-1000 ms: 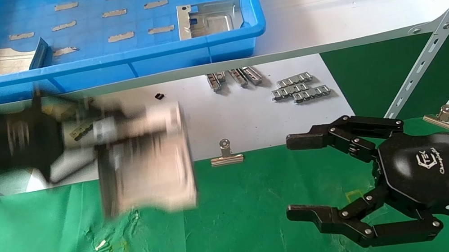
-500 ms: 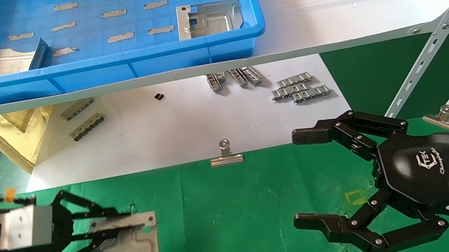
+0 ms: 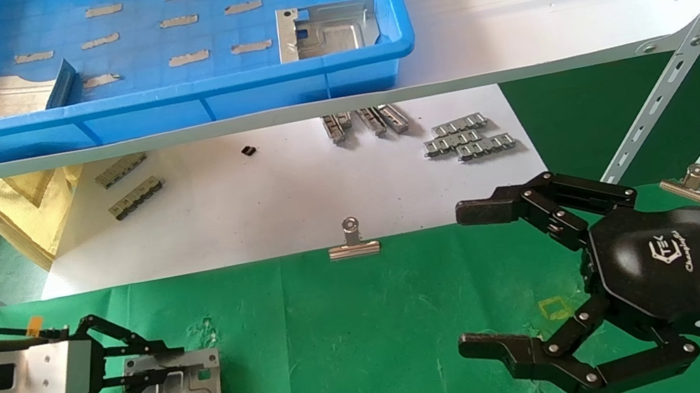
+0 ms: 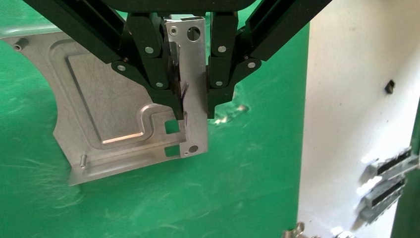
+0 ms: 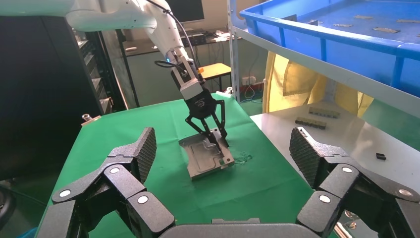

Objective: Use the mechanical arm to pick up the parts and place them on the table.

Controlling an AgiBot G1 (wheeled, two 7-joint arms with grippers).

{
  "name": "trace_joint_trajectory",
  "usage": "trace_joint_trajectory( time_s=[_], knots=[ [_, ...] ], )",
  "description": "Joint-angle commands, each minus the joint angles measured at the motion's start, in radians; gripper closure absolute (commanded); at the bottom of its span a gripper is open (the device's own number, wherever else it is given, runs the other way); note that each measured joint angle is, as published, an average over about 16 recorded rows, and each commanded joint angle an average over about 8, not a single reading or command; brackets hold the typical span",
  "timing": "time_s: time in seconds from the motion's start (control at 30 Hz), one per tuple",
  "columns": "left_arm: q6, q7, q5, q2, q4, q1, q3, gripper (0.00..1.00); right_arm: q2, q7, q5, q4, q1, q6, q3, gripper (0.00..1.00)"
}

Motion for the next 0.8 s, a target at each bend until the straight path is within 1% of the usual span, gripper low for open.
trace_joint_trajectory(
  time_s=[0.03, 0.27, 0.43, 0.53, 0.7, 0.8],
  knots=[
    [0.000, 0.016, 0.001, 0.010, 0.034, -0.002, 0.001, 0.00, 0.000, 0.000, 0.000, 0.000, 0.000, 0.000, 0.000, 0.00],
    [0.018, 0.031, -0.028, 0.019, 0.098, -0.014, -0.014, 0.00, 0.000, 0.000, 0.000, 0.000, 0.000, 0.000, 0.000, 0.00],
    [0.039, -0.009, -0.084, 0.009, 0.100, -0.014, -0.039, 0.00, 0.000, 0.000, 0.000, 0.000, 0.000, 0.000, 0.000, 0.00],
    [0.050, -0.086, -0.150, -0.004, 0.069, 0.014, -0.059, 0.00, 0.000, 0.000, 0.000, 0.000, 0.000, 0.000, 0.000, 0.00],
    [0.056, -0.281, -0.301, -0.034, -0.004, 0.100, -0.099, 0.00, 0.000, 0.000, 0.000, 0.000, 0.000, 0.000, 0.000, 0.00],
    [0.055, -0.360, -0.374, -0.049, -0.037, 0.144, -0.116, 0.00, 0.000, 0.000, 0.000, 0.000, 0.000, 0.000, 0.000, 0.00]
  ],
)
